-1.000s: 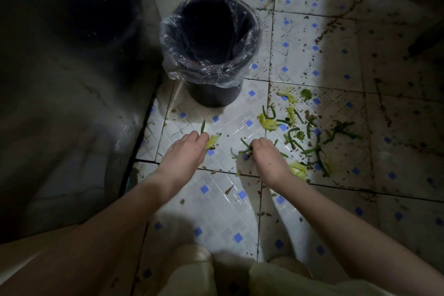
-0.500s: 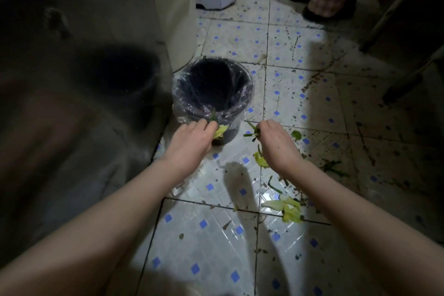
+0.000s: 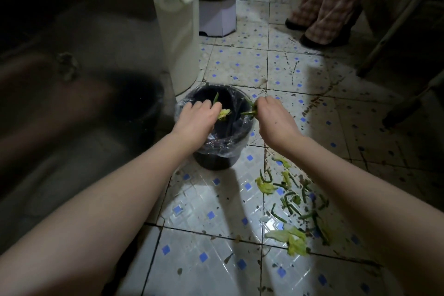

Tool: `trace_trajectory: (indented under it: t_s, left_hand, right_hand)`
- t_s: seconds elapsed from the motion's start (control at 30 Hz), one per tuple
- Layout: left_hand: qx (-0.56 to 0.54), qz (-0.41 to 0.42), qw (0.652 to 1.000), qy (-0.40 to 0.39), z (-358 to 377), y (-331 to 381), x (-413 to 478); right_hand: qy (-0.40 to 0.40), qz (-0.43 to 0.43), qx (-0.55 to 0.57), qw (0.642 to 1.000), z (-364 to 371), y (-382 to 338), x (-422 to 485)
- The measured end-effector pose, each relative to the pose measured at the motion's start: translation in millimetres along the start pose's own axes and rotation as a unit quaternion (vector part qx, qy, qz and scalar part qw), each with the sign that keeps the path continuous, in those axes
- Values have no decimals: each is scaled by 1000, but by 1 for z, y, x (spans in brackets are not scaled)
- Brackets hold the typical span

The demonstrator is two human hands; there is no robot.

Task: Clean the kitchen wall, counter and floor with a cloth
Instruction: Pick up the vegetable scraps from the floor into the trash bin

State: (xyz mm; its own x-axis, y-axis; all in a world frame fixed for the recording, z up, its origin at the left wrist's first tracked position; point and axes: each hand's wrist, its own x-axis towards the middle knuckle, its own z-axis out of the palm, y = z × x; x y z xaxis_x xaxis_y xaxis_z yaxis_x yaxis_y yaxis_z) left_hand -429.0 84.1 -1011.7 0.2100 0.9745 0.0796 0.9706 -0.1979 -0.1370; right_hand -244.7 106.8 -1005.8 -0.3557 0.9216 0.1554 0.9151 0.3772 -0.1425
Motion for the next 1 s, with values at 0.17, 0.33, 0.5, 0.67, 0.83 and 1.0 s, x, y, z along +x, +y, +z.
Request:
trace_trajectory:
  t_s: [0.17,0.33,0.5,0.67,0.83,1.0]
  left_hand:
    - [28,8,999,-29,17,-12,12]
    - [6,-28,998,-60,40,-18,10]
    - [-5,-59,998,-30,43,-22,-3]
    - [3,-76,997,-11,39,-35,-25]
    - [6,-78,997,-16,34,-47,-40]
    - [5,-70,997,-8,27,-43,-40]
  right_hand:
    - [-9,-8,-19,1000,8,-2,19]
    - [-22,-4,-14,1000,11,-9,32]
    - [-37,-18,1,999,19,-28,41]
    - [-38,-36,19,998,38,-48,46]
    - [-55,-34,27,998,51,-51,45]
    - [-69,-12,31,997,47,-41,36]
